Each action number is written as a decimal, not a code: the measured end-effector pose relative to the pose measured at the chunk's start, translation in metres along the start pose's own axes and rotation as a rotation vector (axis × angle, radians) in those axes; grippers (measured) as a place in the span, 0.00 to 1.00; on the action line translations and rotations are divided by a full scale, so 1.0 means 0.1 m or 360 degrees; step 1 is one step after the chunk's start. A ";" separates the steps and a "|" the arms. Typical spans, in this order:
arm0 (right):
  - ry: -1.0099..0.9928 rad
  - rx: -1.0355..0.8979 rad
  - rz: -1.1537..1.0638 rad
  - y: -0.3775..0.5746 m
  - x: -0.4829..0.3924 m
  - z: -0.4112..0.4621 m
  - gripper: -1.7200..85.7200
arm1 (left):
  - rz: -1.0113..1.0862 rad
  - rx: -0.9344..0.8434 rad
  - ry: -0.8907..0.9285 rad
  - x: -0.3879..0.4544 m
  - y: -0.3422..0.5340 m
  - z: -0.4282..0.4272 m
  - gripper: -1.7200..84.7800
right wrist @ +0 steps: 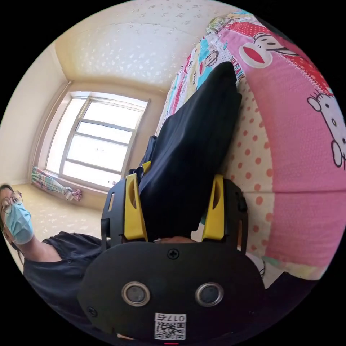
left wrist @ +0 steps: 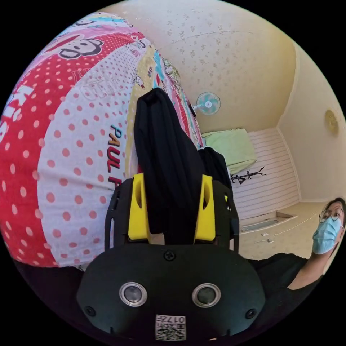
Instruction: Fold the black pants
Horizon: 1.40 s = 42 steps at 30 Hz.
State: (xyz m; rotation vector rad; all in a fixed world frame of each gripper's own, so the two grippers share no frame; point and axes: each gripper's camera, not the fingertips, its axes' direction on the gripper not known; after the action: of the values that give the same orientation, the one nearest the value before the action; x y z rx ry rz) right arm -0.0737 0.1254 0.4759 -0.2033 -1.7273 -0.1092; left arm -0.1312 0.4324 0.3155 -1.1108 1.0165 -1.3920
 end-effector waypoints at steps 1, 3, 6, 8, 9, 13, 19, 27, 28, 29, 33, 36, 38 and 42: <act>-0.0002 0.0012 0.0015 0.00 0.03 0.00 0.30 | -0.0060 0.0030 0.0049 -0.07 0.08 -0.01 0.23; -0.0072 -0.0004 0.0184 -0.07 0.26 0.01 0.26 | -0.0121 0.0101 0.0109 -0.15 0.17 -0.04 0.21; -0.0172 -0.0103 0.0281 -0.18 0.37 0.05 0.22 | -0.0193 0.0108 0.0096 -0.12 0.25 -0.08 0.19; -0.0113 -0.0234 0.0272 -0.21 0.26 0.05 0.21 | -0.0220 -0.0008 0.0046 0.01 0.31 -0.15 0.17; -0.0086 -0.0325 0.0269 -0.18 0.18 0.04 0.21 | -0.0227 -0.0048 0.0033 0.05 0.33 -0.17 0.17; -0.0131 -0.0449 0.0236 0.10 -0.10 -0.11 0.19 | -0.0202 -0.0191 0.0055 0.41 0.67 -0.43 0.16; -0.0404 -0.0361 0.0066 0.34 -0.57 -0.71 0.17 | -0.0061 -0.0258 0.0207 1.20 0.92 -0.61 0.16; -0.0093 -0.0115 -0.0616 -0.30 -2.05 -2.43 0.16 | 0.0561 -0.0247 0.0332 2.98 0.43 -0.28 0.15; -0.0059 -0.0080 -0.0666 -0.32 -2.16 -2.59 0.16 | 0.0664 -0.0218 0.0391 3.26 0.39 -0.18 0.15; 0.0015 -0.0014 -0.0763 -0.35 -2.38 -2.90 0.16 | 0.0776 -0.0182 0.0447 3.52 0.36 -0.07 0.15; 0.0275 0.0217 -0.0726 -0.51 -2.62 -3.89 0.17 | 0.0870 -0.0174 0.0601 3.96 0.22 0.57 0.15; 0.0653 0.0220 -0.0407 -0.65 -2.18 -4.31 0.19 | 0.0690 -0.0290 0.0560 3.87 0.12 1.39 0.15; 0.0901 0.0173 -0.0087 -0.73 -1.60 -4.41 0.21 | 0.0528 -0.0433 0.0338 3.52 0.13 2.19 0.16; 0.1090 0.0136 0.0671 -0.51 0.04 -4.25 0.24 | 0.0334 -0.0654 0.0174 2.87 0.21 2.96 0.16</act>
State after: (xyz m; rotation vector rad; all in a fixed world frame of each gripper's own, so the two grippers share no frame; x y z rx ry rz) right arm 0.3267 -0.0037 0.5527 -0.4096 -0.9796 0.1885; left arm 0.1534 0.1420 0.3862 -1.1888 1.5008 -1.1111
